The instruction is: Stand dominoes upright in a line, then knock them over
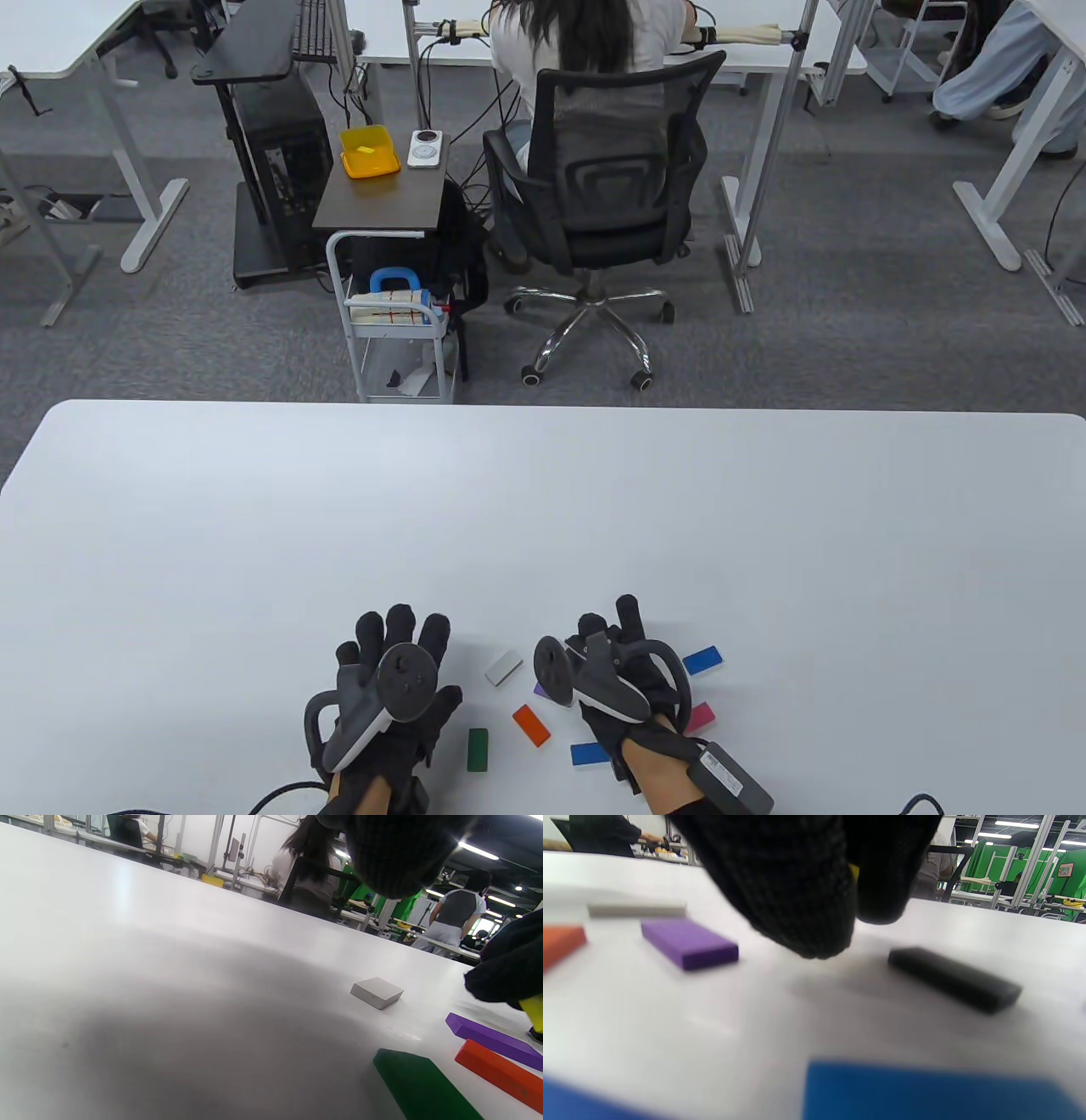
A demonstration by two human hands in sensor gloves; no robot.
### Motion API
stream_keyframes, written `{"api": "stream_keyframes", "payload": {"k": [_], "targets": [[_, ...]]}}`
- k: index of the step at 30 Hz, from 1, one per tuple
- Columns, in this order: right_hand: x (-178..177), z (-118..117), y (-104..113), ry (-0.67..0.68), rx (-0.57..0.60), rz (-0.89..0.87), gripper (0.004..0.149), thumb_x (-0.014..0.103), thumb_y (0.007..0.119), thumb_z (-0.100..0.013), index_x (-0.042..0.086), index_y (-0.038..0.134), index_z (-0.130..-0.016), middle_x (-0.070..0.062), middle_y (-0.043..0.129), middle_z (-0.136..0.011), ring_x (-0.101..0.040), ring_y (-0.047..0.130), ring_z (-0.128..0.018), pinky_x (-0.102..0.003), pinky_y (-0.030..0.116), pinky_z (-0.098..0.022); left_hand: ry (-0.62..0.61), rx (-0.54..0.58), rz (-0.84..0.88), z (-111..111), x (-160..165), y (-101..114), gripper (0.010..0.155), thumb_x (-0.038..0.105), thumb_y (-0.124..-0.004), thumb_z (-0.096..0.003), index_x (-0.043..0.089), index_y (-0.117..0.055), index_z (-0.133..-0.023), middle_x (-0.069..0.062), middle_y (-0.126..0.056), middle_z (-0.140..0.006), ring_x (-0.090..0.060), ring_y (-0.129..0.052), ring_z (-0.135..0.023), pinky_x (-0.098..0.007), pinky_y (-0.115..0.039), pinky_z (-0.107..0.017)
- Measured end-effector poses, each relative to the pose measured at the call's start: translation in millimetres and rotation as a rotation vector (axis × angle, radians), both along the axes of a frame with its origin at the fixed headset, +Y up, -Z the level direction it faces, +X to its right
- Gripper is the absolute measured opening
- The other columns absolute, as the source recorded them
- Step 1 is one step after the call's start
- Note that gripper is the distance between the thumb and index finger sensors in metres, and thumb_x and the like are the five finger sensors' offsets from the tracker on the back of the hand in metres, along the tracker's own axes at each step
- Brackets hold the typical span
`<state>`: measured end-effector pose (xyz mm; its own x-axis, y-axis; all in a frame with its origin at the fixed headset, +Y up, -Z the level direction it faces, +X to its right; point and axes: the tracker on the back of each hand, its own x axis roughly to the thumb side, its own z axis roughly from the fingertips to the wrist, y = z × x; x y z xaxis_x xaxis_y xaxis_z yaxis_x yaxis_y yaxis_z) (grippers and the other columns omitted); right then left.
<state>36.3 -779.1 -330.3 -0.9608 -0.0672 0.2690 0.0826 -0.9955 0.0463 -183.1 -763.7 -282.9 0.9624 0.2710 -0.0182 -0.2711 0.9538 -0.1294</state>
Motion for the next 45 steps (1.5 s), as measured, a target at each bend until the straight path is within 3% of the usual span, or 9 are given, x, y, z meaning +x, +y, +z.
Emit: {"api": "stream_keyframes", "payload": {"k": [6, 9, 13, 15, 16, 23, 31, 36, 45], "targets": [[12, 5, 24, 0.008, 0.039, -0.198, 0.054, 0.034, 0.093, -0.037, 0.017, 0.084, -0.088, -0.012, 0.064, -0.103, -0.033, 0.088, -0.085, -0.056, 0.034, -0.078, 0.000, -0.007, 0.012, 0, 0, -1, 0.080, 0.053, -0.080, -0.0396, 0.041, -0.034, -0.105, -0.006, -0.026, -0.123, -0.046, -0.021, -0.110, -0.065, -0.031, -0.081], [16, 8, 27, 0.026, 0.144, -0.335, 0.041, 0.026, 0.090, -0.040, 0.017, 0.092, -0.080, -0.010, 0.074, -0.097, -0.031, 0.095, -0.077, -0.054, 0.042, -0.078, 0.000, -0.005, 0.002, 0, 0, -1, 0.082, 0.052, -0.082, -0.0391, 0.042, -0.033, -0.105, -0.007, -0.026, -0.123, -0.046, -0.021, -0.110, -0.065, -0.031, -0.081], [17, 9, 28, 0.015, 0.182, -0.327, 0.044, 0.022, 0.093, -0.037, 0.022, 0.089, -0.081, -0.008, 0.076, -0.097, -0.026, 0.098, -0.076, -0.051, 0.053, -0.077, -0.003, -0.013, 0.016, -1, 0, -3, 0.082, 0.051, -0.082, -0.0393, 0.041, -0.034, -0.105, -0.007, -0.026, -0.122, -0.046, -0.021, -0.110, -0.065, -0.031, -0.081], [19, 7, 28, 0.014, 0.155, -0.367, 0.065, 0.021, 0.095, -0.036, 0.023, 0.072, -0.097, -0.011, 0.074, -0.099, -0.024, 0.099, -0.075, -0.049, 0.057, -0.076, -0.004, -0.012, 0.012, -1, 0, -3, 0.082, 0.051, -0.082, -0.0392, 0.041, -0.034, -0.105, -0.007, -0.026, -0.123, -0.046, -0.021, -0.110, -0.065, -0.031, -0.081], [20, 6, 29, 0.010, 0.135, -0.392, 0.066, 0.020, 0.096, -0.035, 0.022, 0.072, -0.097, -0.011, 0.076, -0.097, -0.024, 0.100, -0.074, -0.049, 0.059, -0.075, -0.004, -0.012, 0.011, -2, 0, -3, 0.082, 0.051, -0.082, -0.0392, 0.041, -0.034, -0.105, -0.007, -0.027, -0.122, -0.046, -0.022, -0.110, -0.065, -0.031, -0.081], [29, 4, 33, 0.007, 0.096, -0.553, 0.059, 0.019, 0.100, -0.032, 0.022, 0.083, -0.088, -0.007, 0.090, -0.085, -0.027, 0.105, -0.069, -0.052, 0.069, -0.071, -0.006, -0.018, 0.024, -2, 0, -5, 0.081, 0.051, -0.082, -0.0394, 0.041, -0.035, -0.105, -0.007, -0.027, -0.122, -0.046, -0.022, -0.110, -0.065, -0.032, -0.081], [40, -2, 27, 0.003, 0.002, -0.700, 0.063, 0.014, 0.100, -0.032, 0.021, 0.080, -0.091, -0.007, 0.087, -0.086, -0.029, 0.102, -0.074, -0.053, 0.075, -0.067, -0.013, -0.031, 0.038, -3, 0, -7, 0.080, 0.051, -0.081, -0.0395, 0.040, -0.036, -0.105, -0.007, -0.027, -0.122, -0.046, -0.022, -0.110, -0.065, -0.032, -0.081], [40, -5, 19, 0.007, -0.047, -0.699, 0.063, 0.013, 0.100, -0.032, 0.019, 0.079, -0.091, -0.008, 0.086, -0.085, -0.030, 0.102, -0.074, -0.051, 0.082, -0.064, -0.021, -0.034, 0.038, -3, 2, -7, 0.080, 0.051, -0.081, -0.0395, 0.040, -0.036, -0.105, -0.007, -0.028, -0.122, -0.046, -0.023, -0.110, -0.065, -0.032, -0.081], [37, -10, 6, -0.001, -0.087, -0.670, 0.064, 0.011, 0.099, -0.033, 0.020, 0.078, -0.092, -0.007, 0.084, -0.087, -0.029, 0.100, -0.078, -0.048, 0.079, -0.066, -0.027, -0.045, 0.046, -3, 2, -9, 0.079, 0.051, -0.081, -0.0398, 0.040, -0.037, -0.105, -0.007, -0.028, -0.123, -0.046, -0.023, -0.110, -0.065, -0.032, -0.081]]}}
